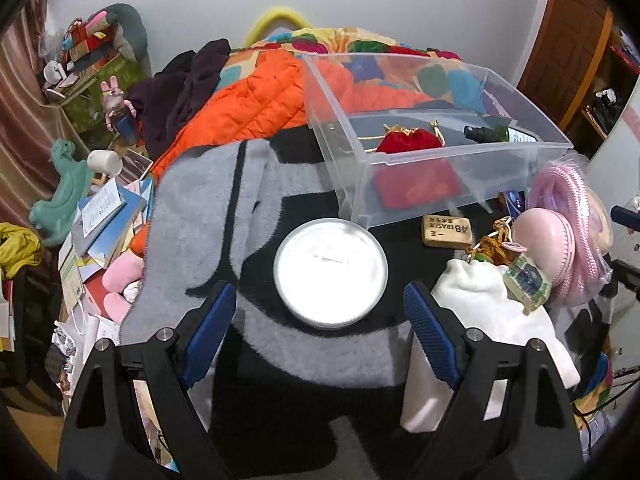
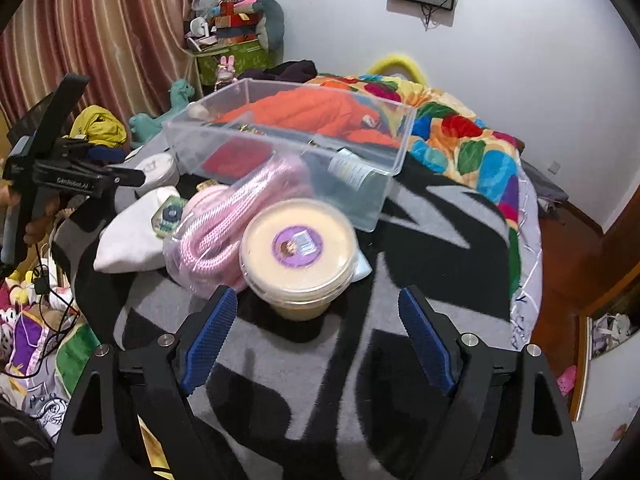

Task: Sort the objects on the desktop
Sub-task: 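Grasp white round lid with left tool while right tool grasps cream tub with purple label, then carry white lid into clear box with left tool while right tool places cream tub inside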

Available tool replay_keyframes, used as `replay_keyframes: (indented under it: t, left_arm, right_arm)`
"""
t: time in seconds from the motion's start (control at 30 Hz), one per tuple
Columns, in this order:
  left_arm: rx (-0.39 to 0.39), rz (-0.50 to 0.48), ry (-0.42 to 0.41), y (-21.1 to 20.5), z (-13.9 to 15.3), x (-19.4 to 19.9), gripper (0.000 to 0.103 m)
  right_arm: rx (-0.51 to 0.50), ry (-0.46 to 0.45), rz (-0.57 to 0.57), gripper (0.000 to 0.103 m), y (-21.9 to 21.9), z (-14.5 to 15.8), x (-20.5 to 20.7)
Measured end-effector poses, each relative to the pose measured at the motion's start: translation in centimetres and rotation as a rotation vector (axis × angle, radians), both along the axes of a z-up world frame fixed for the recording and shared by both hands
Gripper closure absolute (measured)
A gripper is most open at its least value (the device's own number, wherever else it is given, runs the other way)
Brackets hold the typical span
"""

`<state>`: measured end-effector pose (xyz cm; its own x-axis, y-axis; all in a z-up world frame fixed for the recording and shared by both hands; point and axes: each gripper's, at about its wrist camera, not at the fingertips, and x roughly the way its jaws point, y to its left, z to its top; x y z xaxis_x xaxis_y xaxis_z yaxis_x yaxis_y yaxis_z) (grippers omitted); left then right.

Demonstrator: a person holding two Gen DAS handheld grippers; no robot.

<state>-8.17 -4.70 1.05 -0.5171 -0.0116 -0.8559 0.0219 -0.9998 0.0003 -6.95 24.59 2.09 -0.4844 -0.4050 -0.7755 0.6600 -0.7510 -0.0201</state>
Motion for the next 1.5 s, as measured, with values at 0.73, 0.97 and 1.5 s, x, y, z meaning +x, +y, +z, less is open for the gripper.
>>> replay_keyframes:
  t: [0.73,0.97,1.5]
  left_arm:
    - [-0.006,0.025,-0.063,0.3,-3.5,-3.5,0.017]
    - [-0.004,0.041,-0.047,-0.1,-3.0,-2.4,0.038]
    - [-0.006,0.042,0.045,0.5,0.6,1.3,0.038]
  right_arm:
    - [-0.063,0.046,-0.001,0.036,-2.4,-2.3,-2.0]
    - [-0.064,0.022,-0.007,0.036,-1.7,-2.0,-1.6]
    - [-0.106,0.053,-0.087,0.037,1.2,0.9,-0.8]
